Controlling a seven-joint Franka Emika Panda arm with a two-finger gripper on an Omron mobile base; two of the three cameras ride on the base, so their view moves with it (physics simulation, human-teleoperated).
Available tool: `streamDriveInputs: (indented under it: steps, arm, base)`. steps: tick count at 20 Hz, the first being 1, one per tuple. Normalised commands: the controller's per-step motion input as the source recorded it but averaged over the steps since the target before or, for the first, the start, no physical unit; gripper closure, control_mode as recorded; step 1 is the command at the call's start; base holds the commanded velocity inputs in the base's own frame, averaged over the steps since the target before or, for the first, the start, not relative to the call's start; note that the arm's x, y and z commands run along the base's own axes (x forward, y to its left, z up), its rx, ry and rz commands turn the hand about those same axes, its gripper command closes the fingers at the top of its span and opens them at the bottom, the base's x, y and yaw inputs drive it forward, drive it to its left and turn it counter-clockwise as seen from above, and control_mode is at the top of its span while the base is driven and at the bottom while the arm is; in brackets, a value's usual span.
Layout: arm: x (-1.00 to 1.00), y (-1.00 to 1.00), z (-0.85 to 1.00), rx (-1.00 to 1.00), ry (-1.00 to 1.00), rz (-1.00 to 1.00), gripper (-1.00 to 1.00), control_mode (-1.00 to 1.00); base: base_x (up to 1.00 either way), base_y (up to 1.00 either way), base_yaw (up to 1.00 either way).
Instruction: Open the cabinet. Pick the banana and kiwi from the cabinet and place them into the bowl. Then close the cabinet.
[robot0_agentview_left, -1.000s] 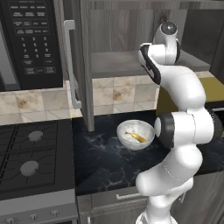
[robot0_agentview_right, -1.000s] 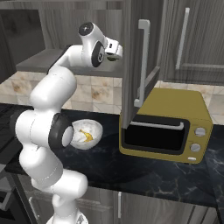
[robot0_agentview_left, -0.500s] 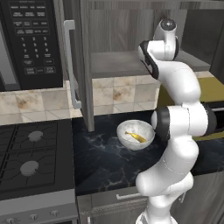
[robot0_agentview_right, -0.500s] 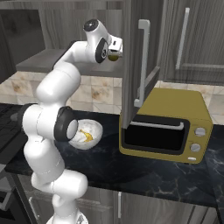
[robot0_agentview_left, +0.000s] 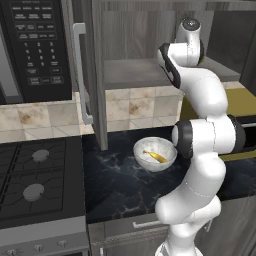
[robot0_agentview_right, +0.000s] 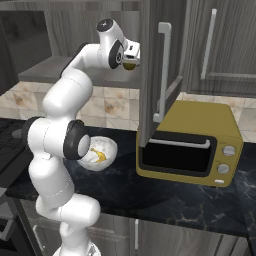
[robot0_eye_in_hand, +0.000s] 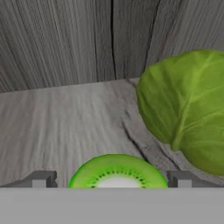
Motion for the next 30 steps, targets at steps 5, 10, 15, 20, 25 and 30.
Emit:
streamDriveInputs:
  steps: [5,10,15,20,25,30]
  arm:
    - [0.00,0.00,-0.67,0.00,-0.04,0.00,-1.00,-1.00]
    - [0.01,0.00,-0.36,0.00,0.00,0.00,-1.00,-1.00]
    - [0.01,0.00,-0.24,0.00,0.00,0.00,1.00,-1.00]
    - [0.00,0.00,-0.25,0.00,0.00,0.00,1.00,-1.00]
    - [0.00,0.00,-0.16,0.00,0.00,0.00,1.00,-1.00]
    - [0.00,-0.01,-0.07,0.00,-0.02,0.00,1.00,-1.00]
  base:
    - [0.00,0.00,0.00]
    - [0.00,0.00,0.00]
    - [0.00,0.00,0.00]
    - [0.00,0.00,0.00]
    - [0.00,0.00,0.00]
    - [0.00,0.00,0.00]
